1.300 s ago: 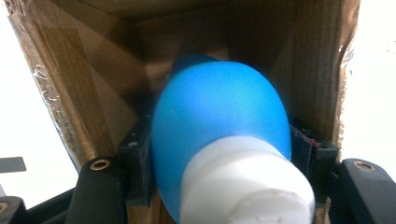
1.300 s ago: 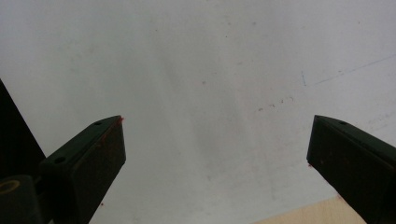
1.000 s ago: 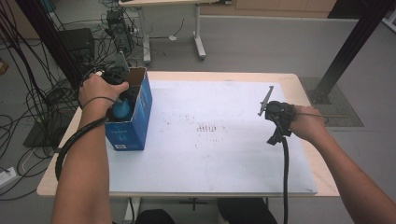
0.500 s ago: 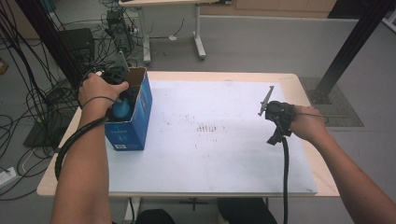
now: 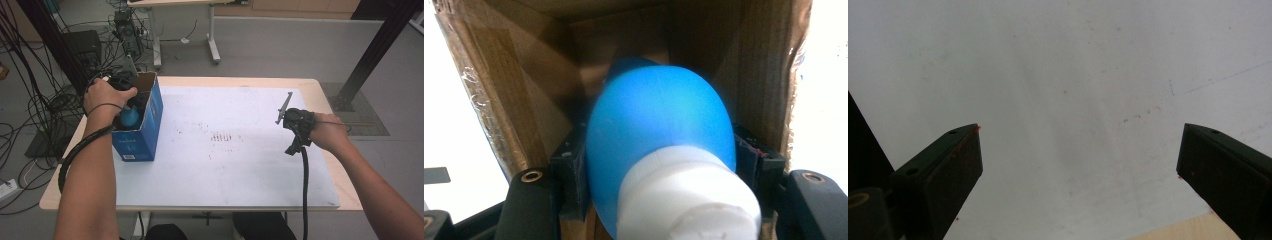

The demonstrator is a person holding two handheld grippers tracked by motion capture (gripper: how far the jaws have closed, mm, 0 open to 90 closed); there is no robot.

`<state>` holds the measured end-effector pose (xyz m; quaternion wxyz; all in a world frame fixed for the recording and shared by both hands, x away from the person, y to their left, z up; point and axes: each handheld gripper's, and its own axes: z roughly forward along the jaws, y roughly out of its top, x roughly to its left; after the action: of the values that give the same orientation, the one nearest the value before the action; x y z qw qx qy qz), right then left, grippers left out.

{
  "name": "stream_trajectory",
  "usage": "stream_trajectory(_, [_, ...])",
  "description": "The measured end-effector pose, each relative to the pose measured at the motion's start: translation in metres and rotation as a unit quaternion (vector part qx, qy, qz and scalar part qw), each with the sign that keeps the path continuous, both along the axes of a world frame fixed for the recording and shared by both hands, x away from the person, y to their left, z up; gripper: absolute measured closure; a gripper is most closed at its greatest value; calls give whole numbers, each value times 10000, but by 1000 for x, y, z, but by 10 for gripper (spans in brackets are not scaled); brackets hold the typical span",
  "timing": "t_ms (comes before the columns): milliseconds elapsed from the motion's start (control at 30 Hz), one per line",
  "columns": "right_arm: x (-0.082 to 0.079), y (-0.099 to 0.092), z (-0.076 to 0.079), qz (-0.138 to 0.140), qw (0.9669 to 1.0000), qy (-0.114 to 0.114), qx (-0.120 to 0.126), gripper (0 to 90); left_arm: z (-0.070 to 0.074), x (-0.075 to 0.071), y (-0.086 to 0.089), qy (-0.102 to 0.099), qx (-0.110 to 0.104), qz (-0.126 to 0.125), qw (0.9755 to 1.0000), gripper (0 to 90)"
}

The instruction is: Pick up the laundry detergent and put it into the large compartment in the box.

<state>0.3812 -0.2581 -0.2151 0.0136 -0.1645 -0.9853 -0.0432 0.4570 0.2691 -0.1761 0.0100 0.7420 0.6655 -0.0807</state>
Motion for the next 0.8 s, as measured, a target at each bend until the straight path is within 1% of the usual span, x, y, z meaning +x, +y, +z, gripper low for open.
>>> stream_trajectory(400, [0,0,-2,8,10000,17,-11,45,0,-3,4,-47,-52,57,10000,374])
stream_trajectory(600, [0,0,-3,-4,10000,40,18,45,0,-2,3,-37,-32,41,10000,373])
stream_trajectory(733, [1,1,-5,-4,10000,66,19,44,0,-2,4,-27,-63,80,9999,371])
stream_trajectory(800, [2,1,-5,3,10000,73,5,45,-1,-2,6,1,-108,89,9999,348])
